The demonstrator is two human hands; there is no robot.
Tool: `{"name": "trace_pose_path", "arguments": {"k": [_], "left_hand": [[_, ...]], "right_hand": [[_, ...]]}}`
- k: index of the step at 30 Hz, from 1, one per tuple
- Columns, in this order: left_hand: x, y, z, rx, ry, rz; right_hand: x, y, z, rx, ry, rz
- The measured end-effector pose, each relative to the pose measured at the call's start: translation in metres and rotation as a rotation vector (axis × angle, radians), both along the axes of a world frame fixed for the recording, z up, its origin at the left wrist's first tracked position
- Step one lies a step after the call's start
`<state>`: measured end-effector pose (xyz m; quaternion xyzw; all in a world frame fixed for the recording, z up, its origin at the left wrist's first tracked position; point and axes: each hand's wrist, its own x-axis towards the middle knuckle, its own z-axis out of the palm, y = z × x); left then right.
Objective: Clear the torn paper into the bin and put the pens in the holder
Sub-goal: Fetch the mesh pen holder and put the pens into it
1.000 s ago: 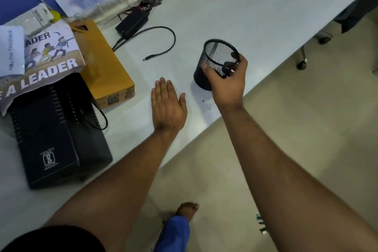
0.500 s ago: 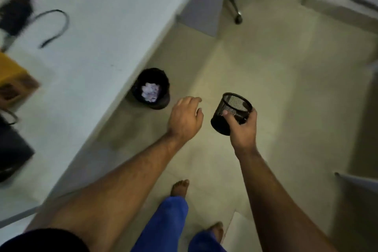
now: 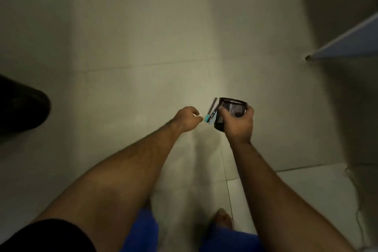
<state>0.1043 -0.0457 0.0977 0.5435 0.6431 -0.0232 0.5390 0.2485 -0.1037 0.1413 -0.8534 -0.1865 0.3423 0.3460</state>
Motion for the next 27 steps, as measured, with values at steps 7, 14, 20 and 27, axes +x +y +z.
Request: {"name": "trace_pose_path", "arguments": {"k": [7,14,20,27], "left_hand": [[0.072,0.024,-0.136,0.206,0.135,-0.04],[0.092,0.032,-0.18,0.339,0.291,-0.112],[0.082,0.037,-0.179,0.404,0.283,-0.126],[0.067,0.054,-0.131,0.302,-0.349,0.279]], "right_hand": [[0.044,0.018,-0.151,0.178,0.005,-0.056],[0.061,0.021,-0.195,0.261,0.012,0.01],[0.062,0.026,-0.196,0.267,-0.062,0.022],[0.079,0.01,-0.182,0.194,-0.3,0.154]]}}
